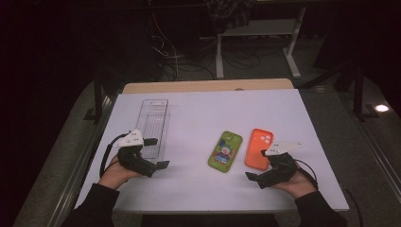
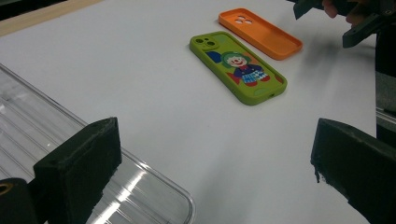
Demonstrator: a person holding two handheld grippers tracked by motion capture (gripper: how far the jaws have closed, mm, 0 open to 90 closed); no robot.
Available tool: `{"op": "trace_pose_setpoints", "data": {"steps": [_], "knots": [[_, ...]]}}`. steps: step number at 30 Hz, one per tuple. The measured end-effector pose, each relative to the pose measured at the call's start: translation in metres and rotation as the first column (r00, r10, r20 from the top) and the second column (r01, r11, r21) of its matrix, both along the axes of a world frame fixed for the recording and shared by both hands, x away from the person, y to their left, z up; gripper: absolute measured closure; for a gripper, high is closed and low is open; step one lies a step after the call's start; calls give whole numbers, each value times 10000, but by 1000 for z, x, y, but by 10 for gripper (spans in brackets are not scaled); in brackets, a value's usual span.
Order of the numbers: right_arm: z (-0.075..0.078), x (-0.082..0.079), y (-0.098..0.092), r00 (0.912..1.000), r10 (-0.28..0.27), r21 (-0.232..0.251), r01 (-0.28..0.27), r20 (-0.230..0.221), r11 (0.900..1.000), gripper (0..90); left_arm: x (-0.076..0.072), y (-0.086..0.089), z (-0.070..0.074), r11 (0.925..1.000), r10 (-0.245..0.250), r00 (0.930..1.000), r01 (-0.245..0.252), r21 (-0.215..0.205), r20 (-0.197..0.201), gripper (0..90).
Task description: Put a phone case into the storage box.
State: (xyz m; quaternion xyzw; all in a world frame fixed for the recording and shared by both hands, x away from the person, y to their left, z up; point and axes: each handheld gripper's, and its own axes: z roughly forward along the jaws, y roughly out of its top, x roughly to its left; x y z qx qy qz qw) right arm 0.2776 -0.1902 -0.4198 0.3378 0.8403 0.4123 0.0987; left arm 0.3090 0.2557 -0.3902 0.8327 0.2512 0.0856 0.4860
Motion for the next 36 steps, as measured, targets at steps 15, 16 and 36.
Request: {"op": "trace_pose_setpoints", "data": {"steps": [15,16,36], "knots": [[6,11,1,9996,-264,-18,264,-43,9996,0,1,-2,-1,9998,-22,9998,26,183,-176,14],[6,11,1,9996,-264,-18,264,-43,9996,0,1,-2,-1,9999,28,9998,-25,146,-222,14],[11,68,21,9972,-497,-553,466,-560,9974,408,0,-4,0,9999,-32,9999,34,169,-100,14]]}}
